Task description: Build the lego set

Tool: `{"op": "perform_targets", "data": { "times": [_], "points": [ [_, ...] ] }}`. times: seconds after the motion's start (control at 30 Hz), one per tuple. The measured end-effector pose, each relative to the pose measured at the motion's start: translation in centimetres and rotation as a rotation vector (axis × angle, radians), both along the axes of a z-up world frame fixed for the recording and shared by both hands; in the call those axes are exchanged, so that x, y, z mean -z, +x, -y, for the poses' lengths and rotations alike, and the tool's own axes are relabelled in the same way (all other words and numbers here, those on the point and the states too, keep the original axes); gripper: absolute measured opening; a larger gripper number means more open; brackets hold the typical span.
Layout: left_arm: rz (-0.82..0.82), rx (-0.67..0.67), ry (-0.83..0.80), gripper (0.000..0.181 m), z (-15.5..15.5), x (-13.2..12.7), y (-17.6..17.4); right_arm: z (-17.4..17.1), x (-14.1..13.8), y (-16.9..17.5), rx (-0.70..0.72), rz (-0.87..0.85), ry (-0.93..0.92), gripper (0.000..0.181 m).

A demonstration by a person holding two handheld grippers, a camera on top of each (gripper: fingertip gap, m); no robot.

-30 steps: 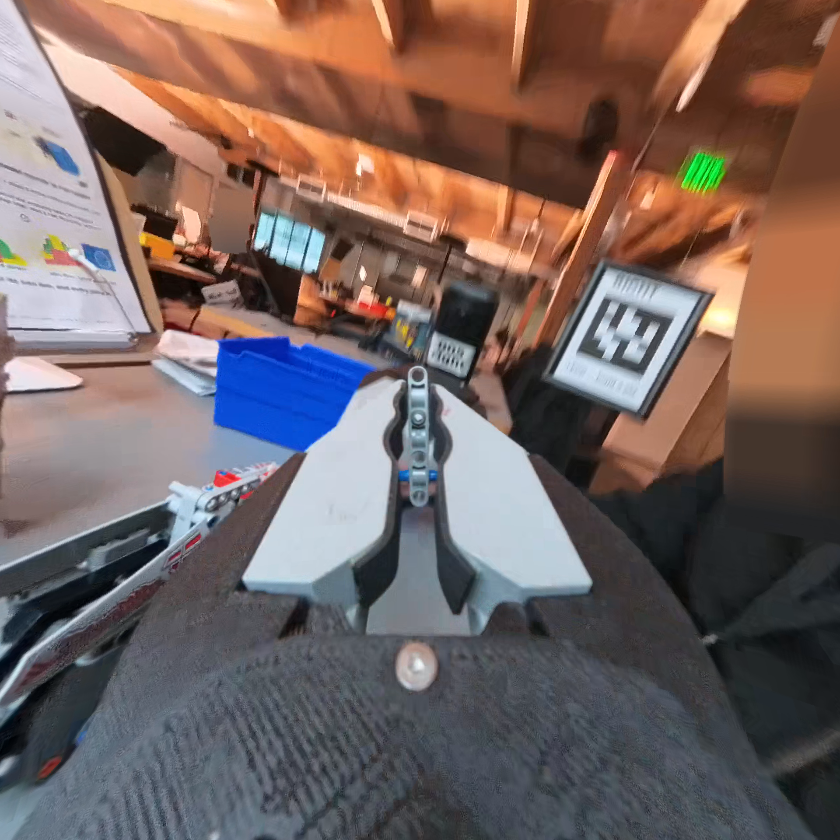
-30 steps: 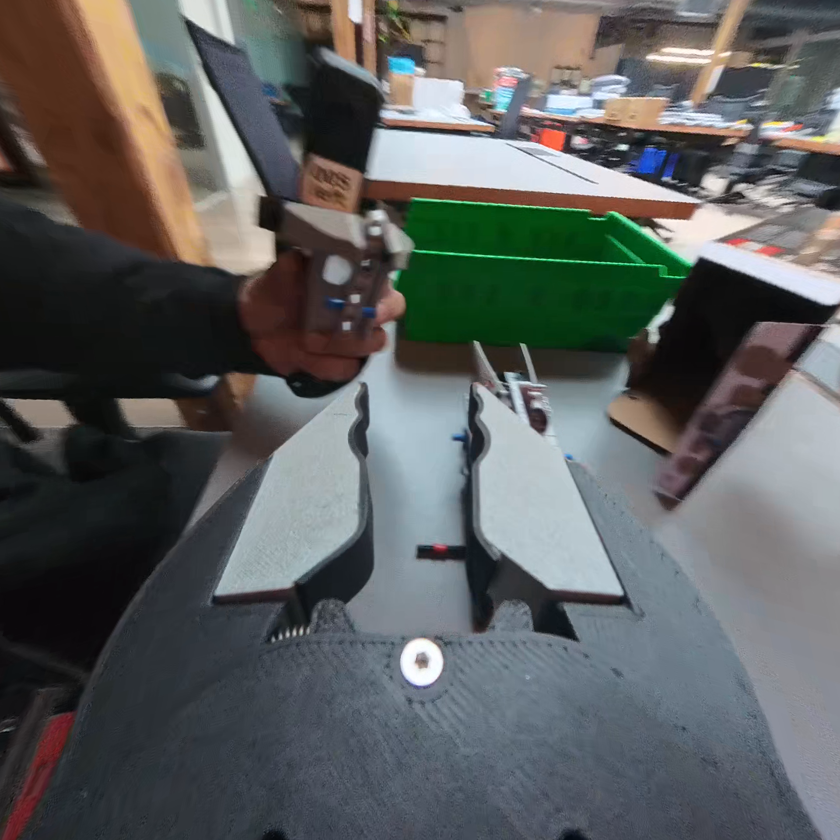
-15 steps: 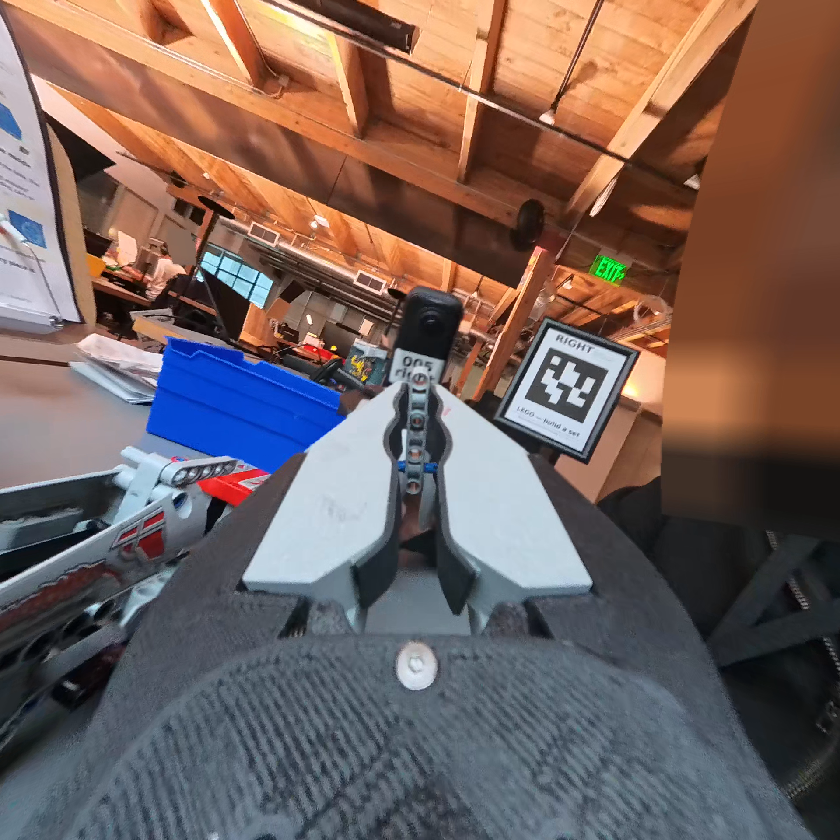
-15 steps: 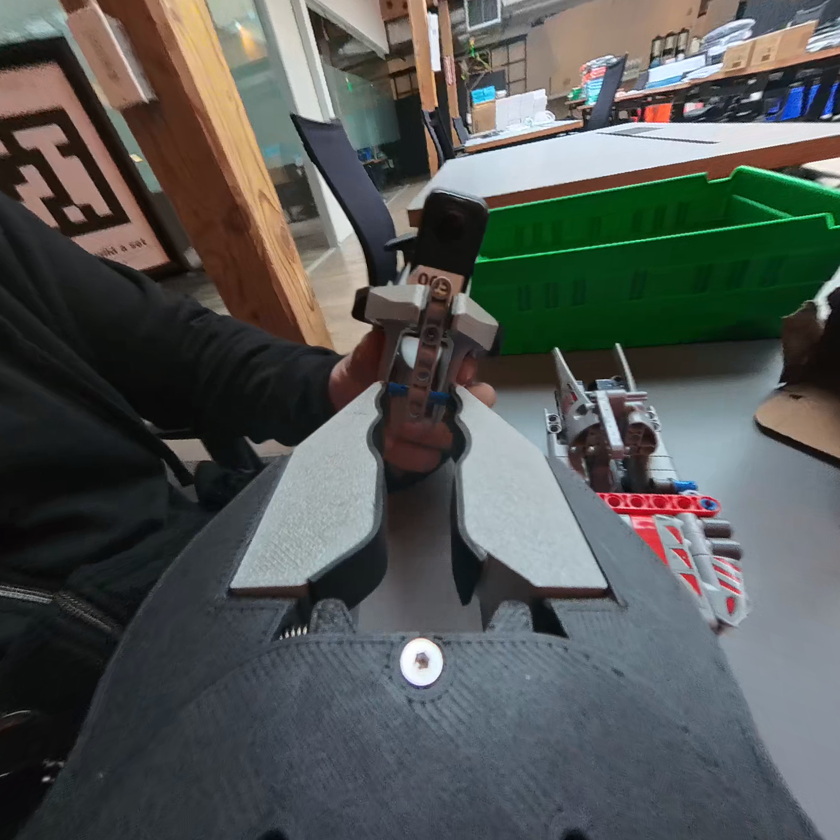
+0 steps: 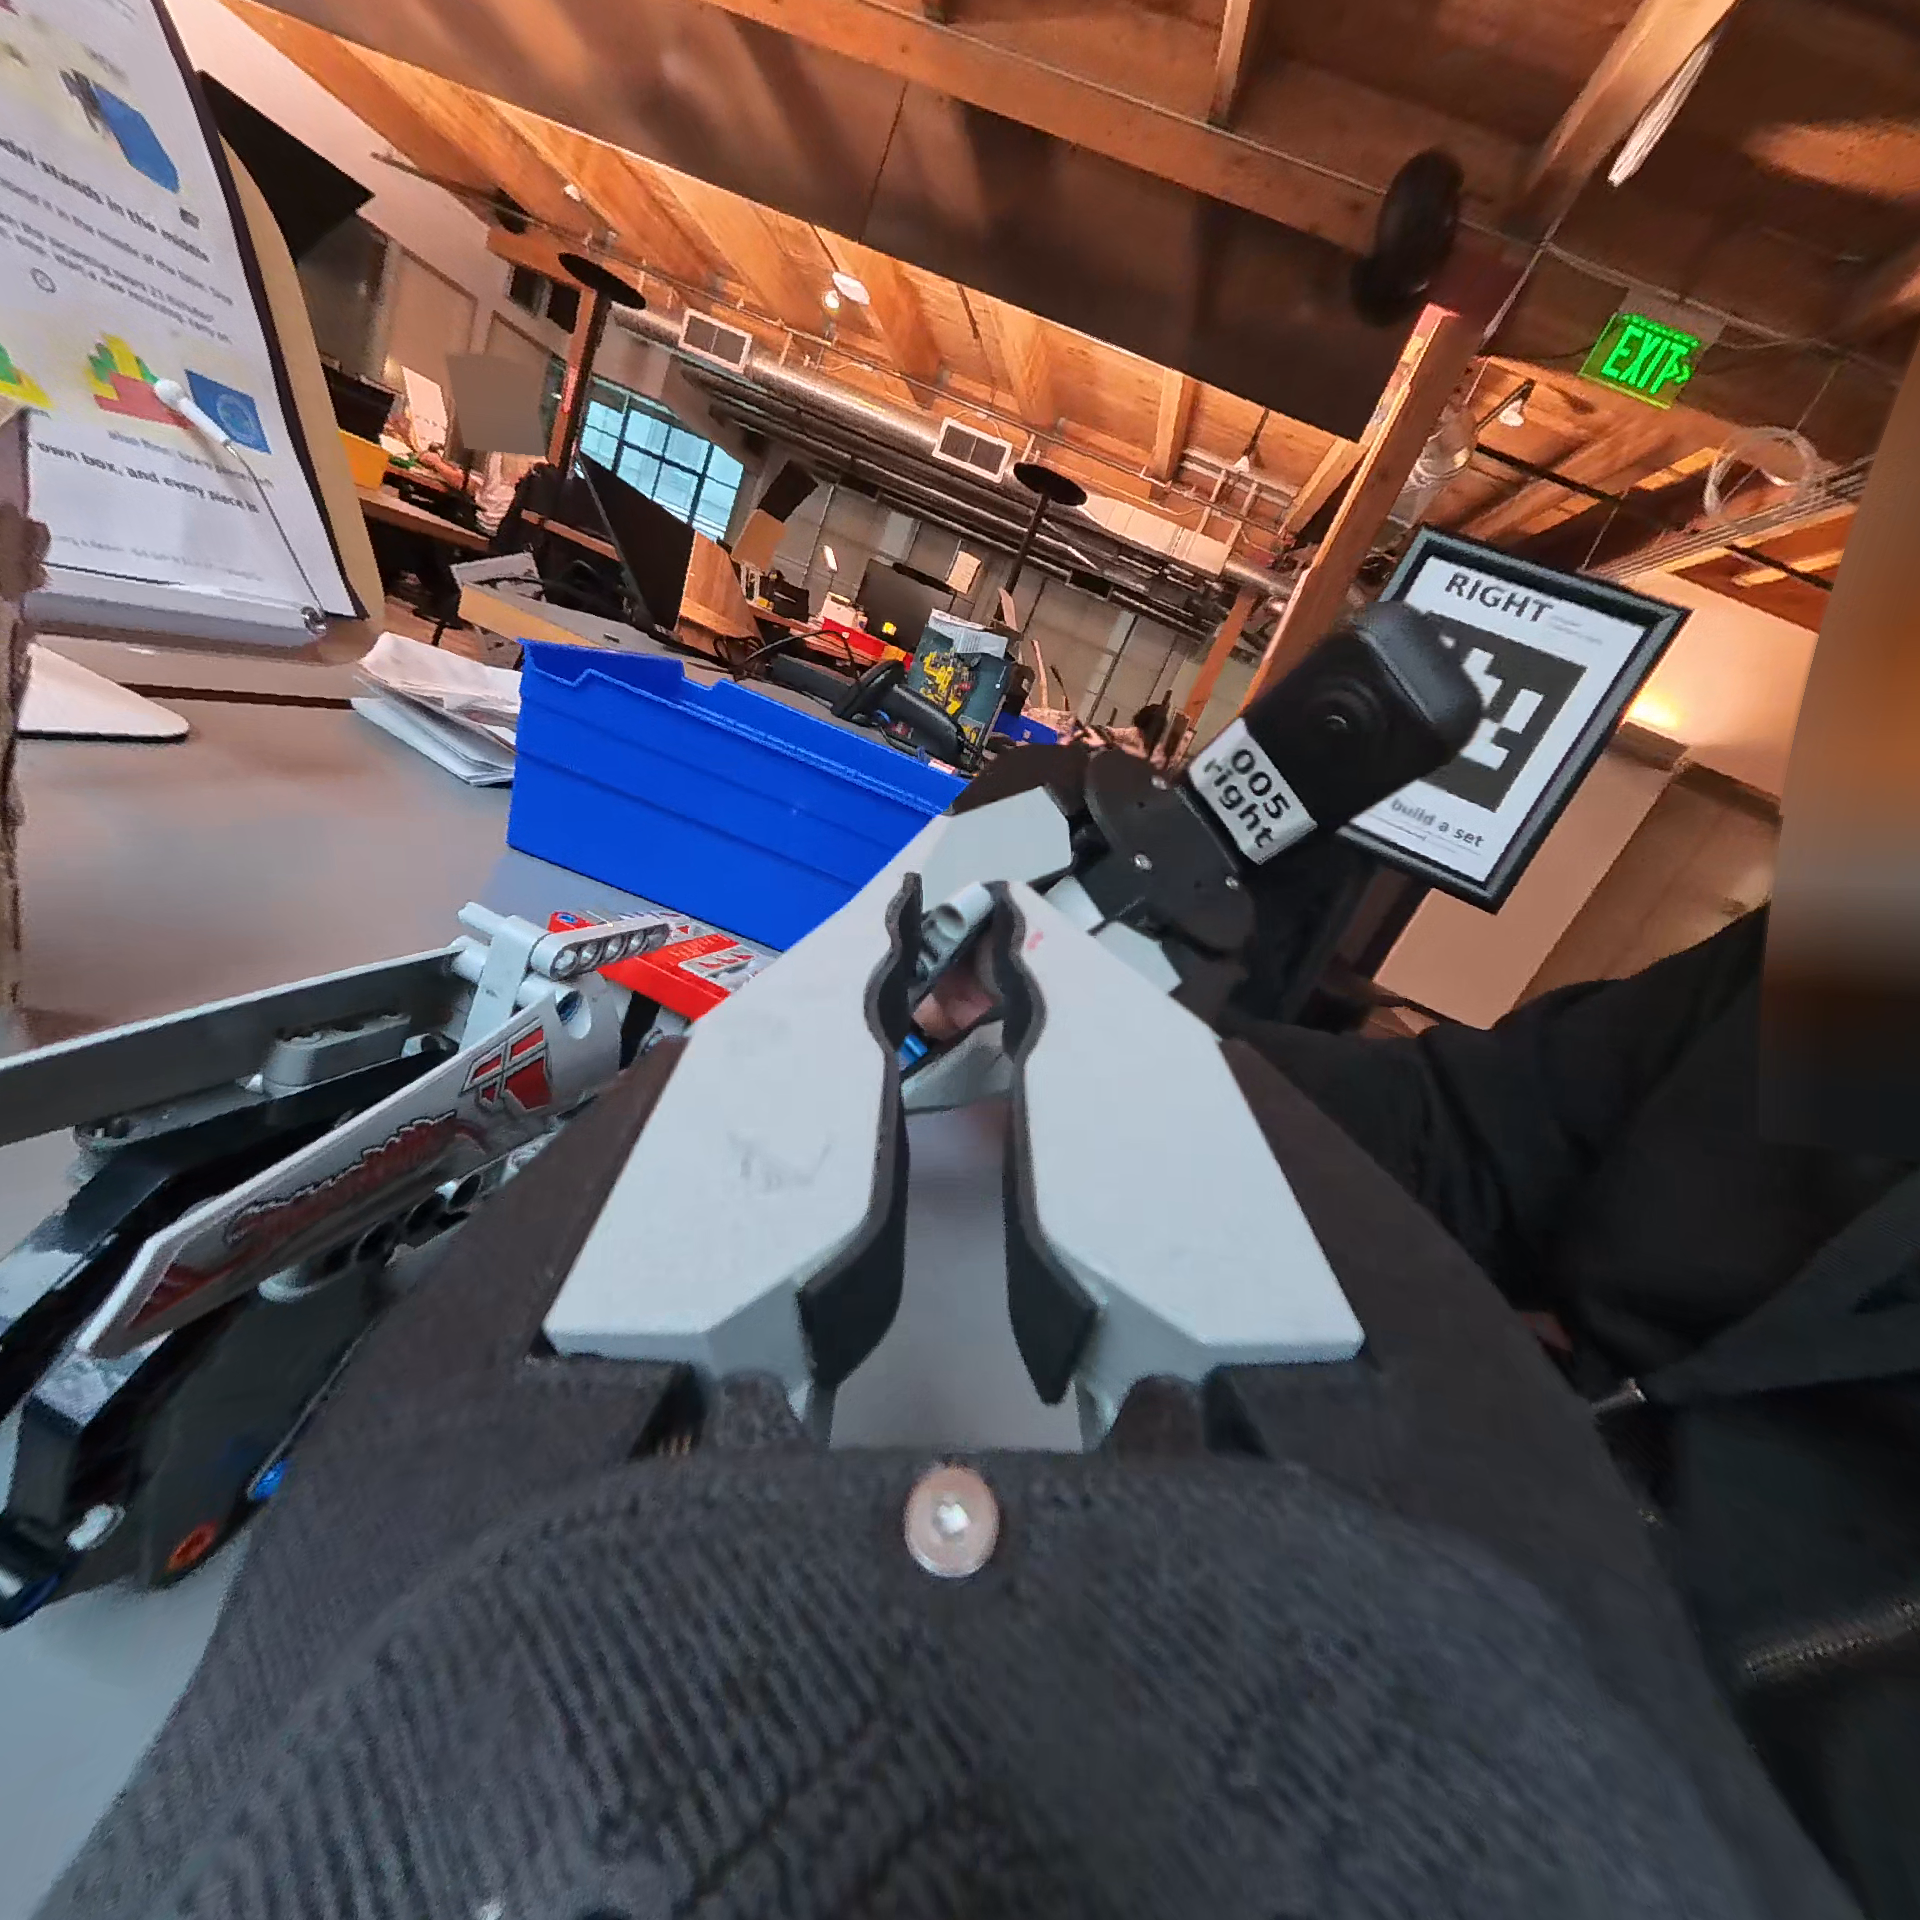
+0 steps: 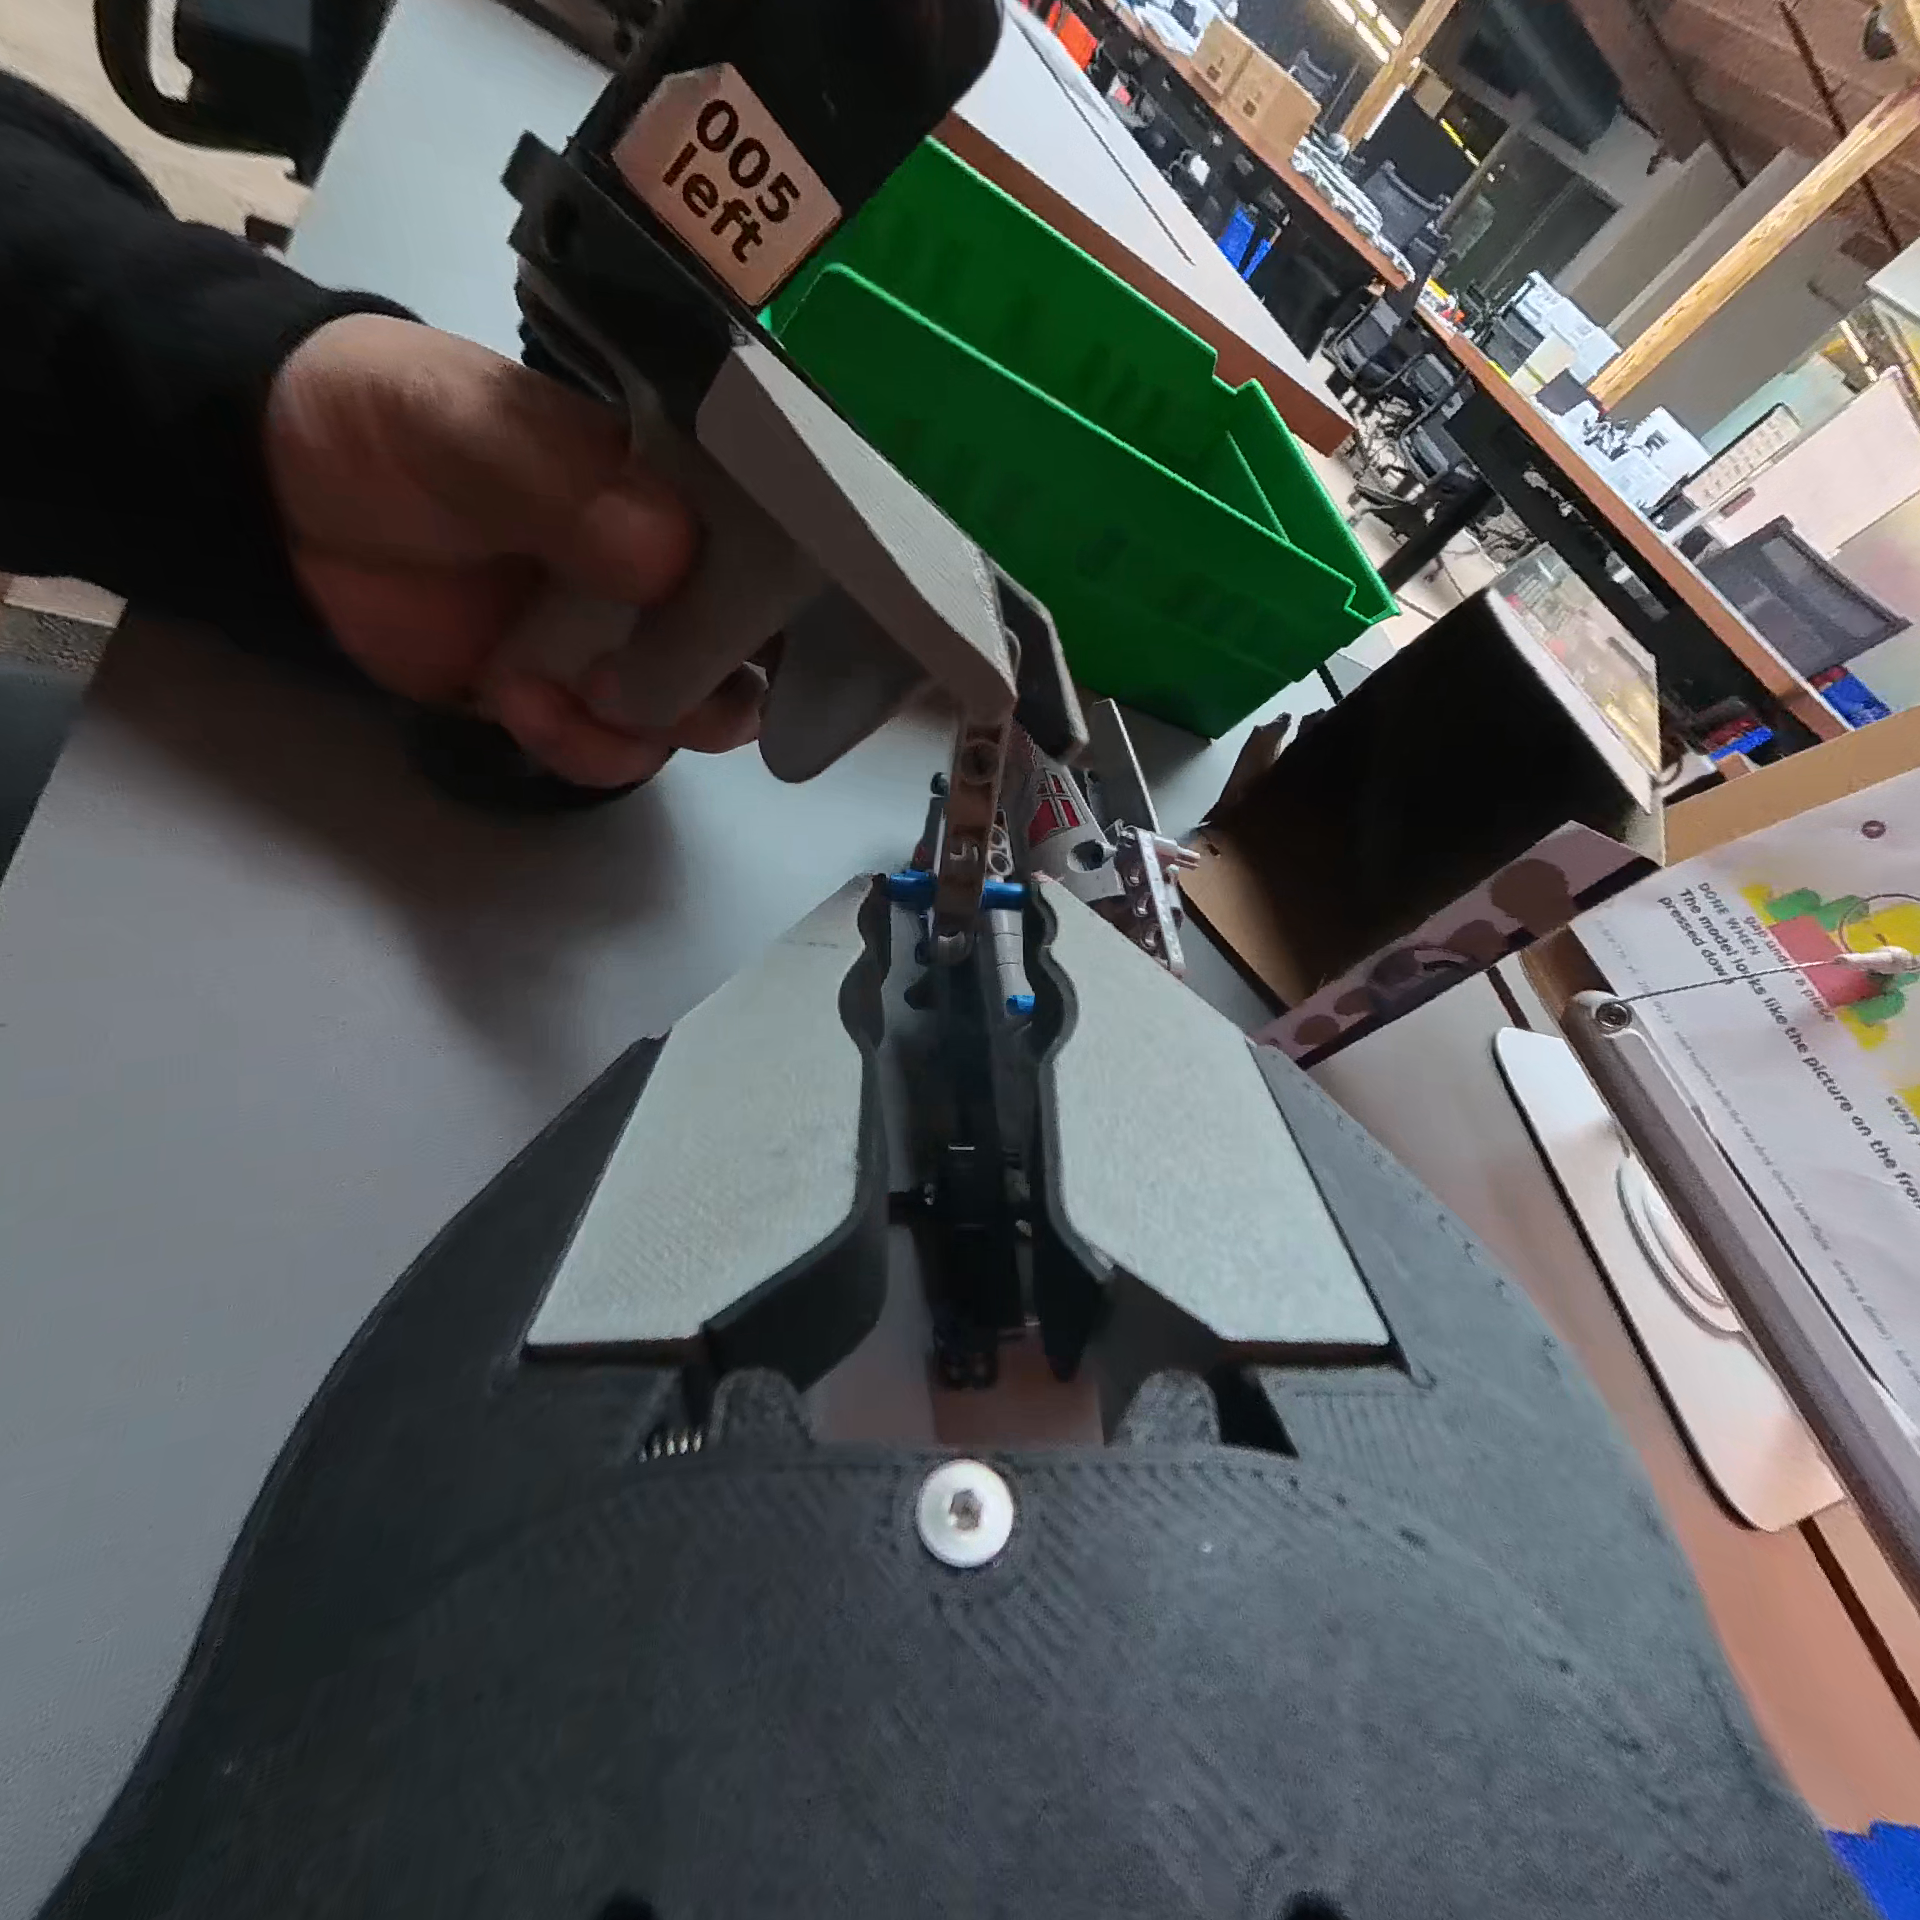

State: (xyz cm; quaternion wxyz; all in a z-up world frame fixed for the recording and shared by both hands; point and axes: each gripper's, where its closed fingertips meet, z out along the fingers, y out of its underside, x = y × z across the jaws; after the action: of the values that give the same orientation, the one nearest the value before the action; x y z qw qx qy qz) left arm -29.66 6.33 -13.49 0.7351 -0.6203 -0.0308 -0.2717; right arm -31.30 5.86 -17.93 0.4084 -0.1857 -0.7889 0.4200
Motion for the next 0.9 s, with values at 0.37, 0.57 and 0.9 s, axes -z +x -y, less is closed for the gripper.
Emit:
{"op": "perform_targets", "data": {
  "times": [0.37,0.57,0.9],
  "points": [
    [-0.008,0.105,-0.145,0.014,0.8,1.4,-0.2,-0.2,0.5,-0.2,0.021,-0.039,0.099,0.021],
    [-0.531,0.032,-0.283,0.055,2.4,1.1,1.0,0.4,1.2,0.3,-0.03,0.012,0.095,0.021],
    [-1.293,-0.075,-0.318,0.028,3.9,4.0,3.1,2.8,2.5,3.6,-0.302,0.446,-0.192,0.021]
  ]
}}
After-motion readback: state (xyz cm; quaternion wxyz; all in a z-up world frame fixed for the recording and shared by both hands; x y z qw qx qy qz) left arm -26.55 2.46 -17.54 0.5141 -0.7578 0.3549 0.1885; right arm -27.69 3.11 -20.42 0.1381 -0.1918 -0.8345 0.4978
